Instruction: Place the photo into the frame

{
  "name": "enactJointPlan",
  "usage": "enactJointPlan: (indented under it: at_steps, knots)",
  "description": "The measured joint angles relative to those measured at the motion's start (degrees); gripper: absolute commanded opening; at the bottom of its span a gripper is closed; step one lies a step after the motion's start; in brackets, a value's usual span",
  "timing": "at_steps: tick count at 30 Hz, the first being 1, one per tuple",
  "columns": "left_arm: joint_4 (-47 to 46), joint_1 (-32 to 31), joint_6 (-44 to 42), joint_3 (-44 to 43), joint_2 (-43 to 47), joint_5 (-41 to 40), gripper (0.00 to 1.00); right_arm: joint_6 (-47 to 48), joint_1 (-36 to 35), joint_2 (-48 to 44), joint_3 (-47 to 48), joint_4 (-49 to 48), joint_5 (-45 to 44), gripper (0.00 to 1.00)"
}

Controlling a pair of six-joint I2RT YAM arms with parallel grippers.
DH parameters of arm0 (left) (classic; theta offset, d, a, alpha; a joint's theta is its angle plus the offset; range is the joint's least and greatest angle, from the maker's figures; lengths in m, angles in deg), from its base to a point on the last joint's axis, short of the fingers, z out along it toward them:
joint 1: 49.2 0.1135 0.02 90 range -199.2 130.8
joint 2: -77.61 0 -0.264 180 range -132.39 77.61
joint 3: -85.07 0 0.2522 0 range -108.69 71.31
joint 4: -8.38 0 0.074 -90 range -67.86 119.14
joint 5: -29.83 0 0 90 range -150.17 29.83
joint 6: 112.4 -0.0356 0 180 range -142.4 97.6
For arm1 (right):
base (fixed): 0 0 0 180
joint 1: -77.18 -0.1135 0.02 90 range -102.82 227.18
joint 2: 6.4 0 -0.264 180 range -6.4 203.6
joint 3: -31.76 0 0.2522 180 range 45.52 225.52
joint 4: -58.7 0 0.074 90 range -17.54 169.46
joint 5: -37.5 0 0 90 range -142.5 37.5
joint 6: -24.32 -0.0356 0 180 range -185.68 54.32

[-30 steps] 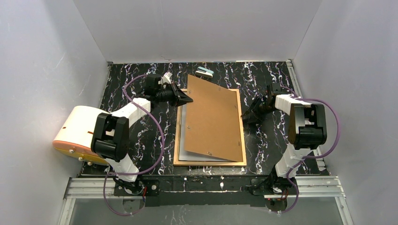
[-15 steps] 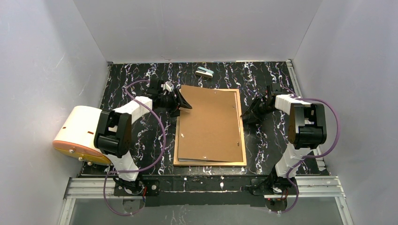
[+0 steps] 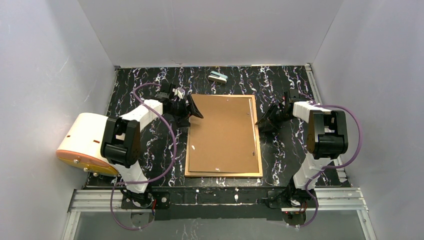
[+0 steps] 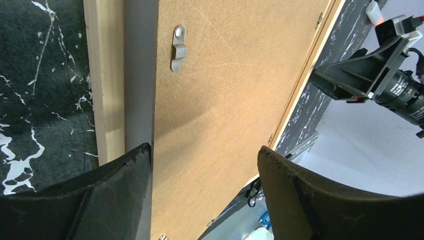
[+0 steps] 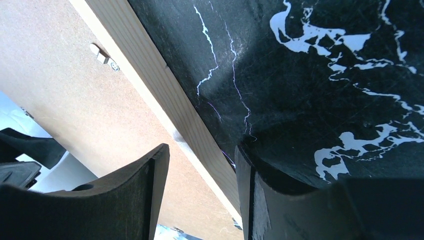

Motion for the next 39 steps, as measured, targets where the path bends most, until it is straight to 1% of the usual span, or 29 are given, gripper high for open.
enactJointPlan:
  at_steps: [5, 10, 15, 20, 23, 25, 29, 30, 32, 34, 39]
  knots:
    - [1.1, 0.0, -1.3, -0.7, -1.7, -0.1, 0.79, 0.0, 0.0, 0.0, -0.1, -0.1, 0.1, 0.6]
    - [0.8, 0.0, -2.1, -0.9, -4.3, 0.1, 0.79, 0.0, 0.1, 0.0, -0.3, -0.5, 0.4, 0.6]
    - [0.5, -0.1, -2.7, -0.9, -4.7, 0.4, 0.79, 0.0, 0.1, 0.0, -0.7, -0.9, 1.0, 0.57]
    - [0.0, -0.3, -3.1, -1.7, -5.2, 1.7, 0.78, 0.2, 0.1, 0.0, -1.2, -1.3, 1.6, 0.47]
    - [-1.0, -0.7, -3.8, -3.3, -6.5, 2.7, 0.78, 0.7, 0.1, 0.1, -1.5, -1.4, 1.5, 0.39]
    - [-1.6, -0.9, -4.5, -3.6, -7.2, 3.0, 0.78, 0.8, 0.1, 0.2, -1.6, -1.8, 1.8, 0.37]
    - [-1.9, -0.8, -5.5, -3.6, -7.9, 3.3, 0.78, 1.0, 0.1, 0.3, -1.6, -2.2, 2.4, 0.36]
    - [-1.9, -0.8, -5.5, -3.6, -8.1, 3.3, 0.79, 1.0, 0.1, 0.3, -1.6, -2.2, 2.5, 0.36]
    - [-1.9, -0.8, -5.5, -3.6, -8.2, 3.2, 0.86, 1.0, 0.1, 0.3, -1.6, -2.3, 2.5, 0.37]
    - [-1.8, -0.9, -5.5, -3.6, -8.1, 2.9, 0.91, 1.0, 0.1, 0.3, -1.6, -2.2, 2.5, 0.38]
    - [2.4, -1.6, -6.5, -6.4, -8.1, -0.4, 0.97, 1.1, 0.1, 0.3, -1.6, -2.1, 2.4, 0.42]
